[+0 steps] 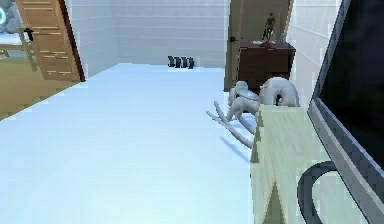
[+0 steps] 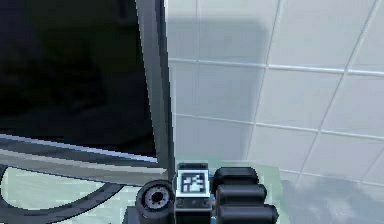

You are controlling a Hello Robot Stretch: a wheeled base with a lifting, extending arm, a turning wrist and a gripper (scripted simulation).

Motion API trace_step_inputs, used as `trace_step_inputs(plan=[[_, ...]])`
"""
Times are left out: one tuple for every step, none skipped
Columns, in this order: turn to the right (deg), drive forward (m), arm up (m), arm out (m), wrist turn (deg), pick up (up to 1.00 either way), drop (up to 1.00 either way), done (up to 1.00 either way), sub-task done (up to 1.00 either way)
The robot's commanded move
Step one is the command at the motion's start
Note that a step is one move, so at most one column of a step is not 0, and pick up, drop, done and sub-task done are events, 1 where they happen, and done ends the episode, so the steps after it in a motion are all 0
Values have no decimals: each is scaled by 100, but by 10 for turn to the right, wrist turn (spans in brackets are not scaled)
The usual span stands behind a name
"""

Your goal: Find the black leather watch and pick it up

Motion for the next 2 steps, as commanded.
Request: trace_step_inputs(plan=[[0, 0, 0, 0, 450, 0, 0, 0, 0], [0, 0, 0, 0, 450, 0, 0, 0, 0]])
